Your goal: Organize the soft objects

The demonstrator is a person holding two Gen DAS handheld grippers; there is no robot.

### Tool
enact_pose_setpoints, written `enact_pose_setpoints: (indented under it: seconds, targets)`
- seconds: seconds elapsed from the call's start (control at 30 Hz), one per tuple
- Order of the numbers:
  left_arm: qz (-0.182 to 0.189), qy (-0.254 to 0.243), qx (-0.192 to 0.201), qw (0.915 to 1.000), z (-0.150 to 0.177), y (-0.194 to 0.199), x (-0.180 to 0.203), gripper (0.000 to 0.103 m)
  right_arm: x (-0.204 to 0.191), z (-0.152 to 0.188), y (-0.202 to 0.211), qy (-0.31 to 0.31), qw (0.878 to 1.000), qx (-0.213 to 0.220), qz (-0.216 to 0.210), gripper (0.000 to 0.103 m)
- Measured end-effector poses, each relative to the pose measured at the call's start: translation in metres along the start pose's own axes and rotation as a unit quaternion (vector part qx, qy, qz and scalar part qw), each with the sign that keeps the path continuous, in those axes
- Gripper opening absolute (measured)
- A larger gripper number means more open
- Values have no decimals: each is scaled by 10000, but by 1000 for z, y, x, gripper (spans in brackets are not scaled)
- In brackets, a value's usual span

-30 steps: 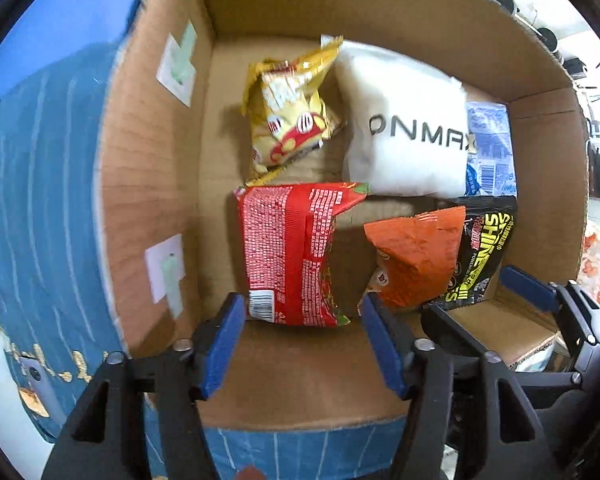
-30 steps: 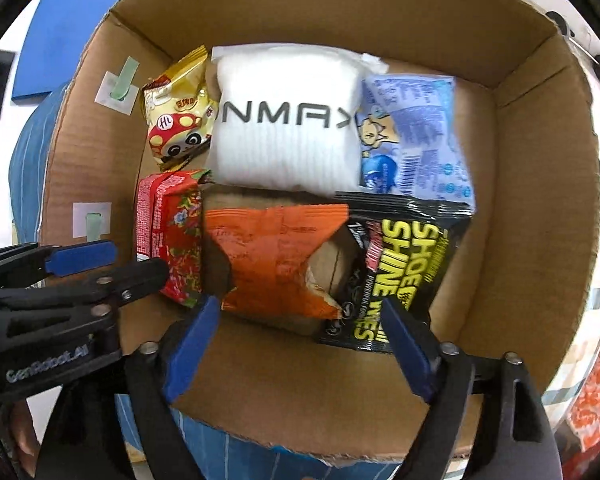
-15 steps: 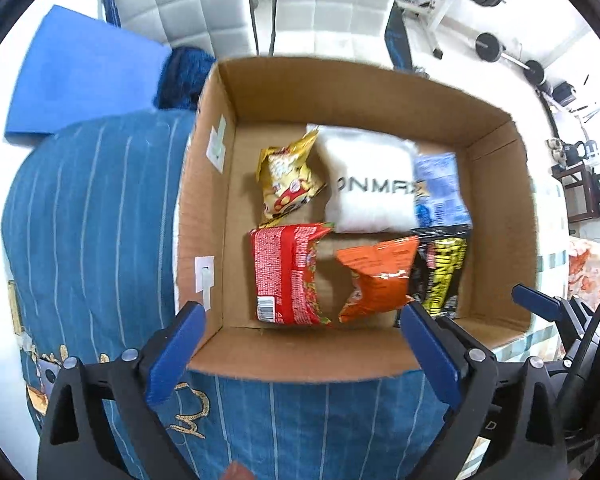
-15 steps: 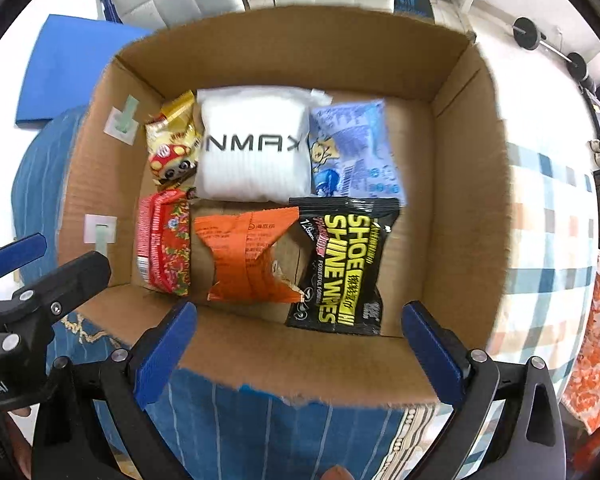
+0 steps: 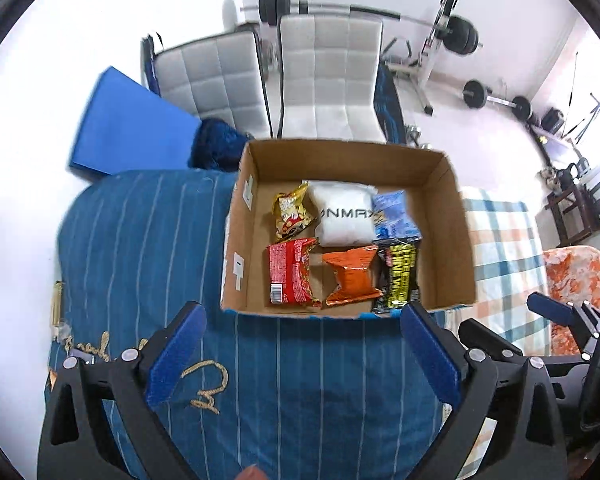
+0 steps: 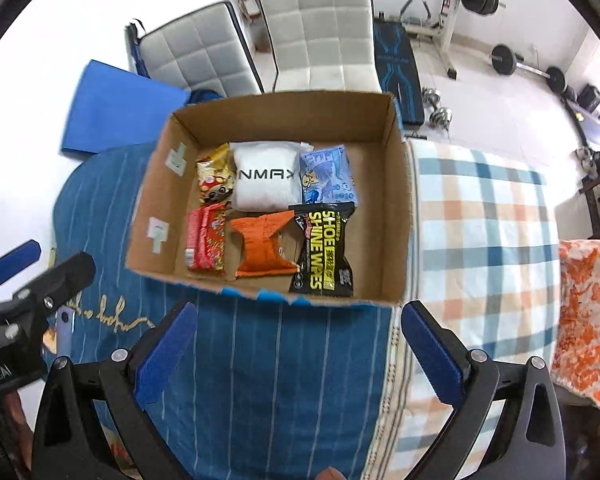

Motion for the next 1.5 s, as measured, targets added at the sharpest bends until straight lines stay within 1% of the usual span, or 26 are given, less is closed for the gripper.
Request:
enact_pose_setpoints:
  seconds: [0.2,0.3,0.4,0.5,0.7,0.77,0.83,0.93,1.0,1.07,1.13,1.2,1.33,1.5]
  targets:
    - [-33,63,384,9992,22,59,0,100,-4,35,65,46,9992,384,-122,103]
    - [-73,71,642,9979,33,93,2,100,-6,51,103,97,9978,634,-150,103]
    - [-2,97,773,9970,42,119,4,100,-10,65,135,111,9966,796,-162,103]
    - [69,160,846,9963,50,138,4,100,-12,79,163,80,9955,904,-272,103]
    - [244,214,861,9958,66,165,4,100,-18,104,205,104,9939,1047,-324,103]
    - [253,163,929,9952,70,173,7,100,-22,111,215,154,9938,1047,-346,103]
    - [151,86,941,9954,74,179,9,100,-25,118,222,208,9939,1030,-343,103]
    - [232,80,928,9954,80,185,11,100,-28,126,232,246,9940,1005,-356,103]
    - [242,64,931,9953,83,189,11,100,-28,127,239,254,9940,1014,-327,103]
    - [175,52,986,9950,83,192,12,100,-28,125,244,260,9935,1071,-302,103]
    - [121,87,1131,9935,80,195,10,100,-26,120,250,242,9924,1185,-218,103]
    - [57,127,1210,9926,76,196,8,100,-23,113,256,226,9906,1345,-47,103]
    - [-73,246,1420,9895,67,199,2,100,-18,101,263,105,9882,1530,38,103]
    - [-170,276,1488,9883,62,200,-2,100,-14,90,265,14,9861,1653,168,103]
Point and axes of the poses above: each gripper's, at about its wrist camera, not at the fingertips, and y roughly against the way its jaws point, x to its right, z to its underside, the point moved 7 cm from there along -y, roughly the way its jaws point, and after that the axes turned 3 degrees about -z, right-handed, at the moved point
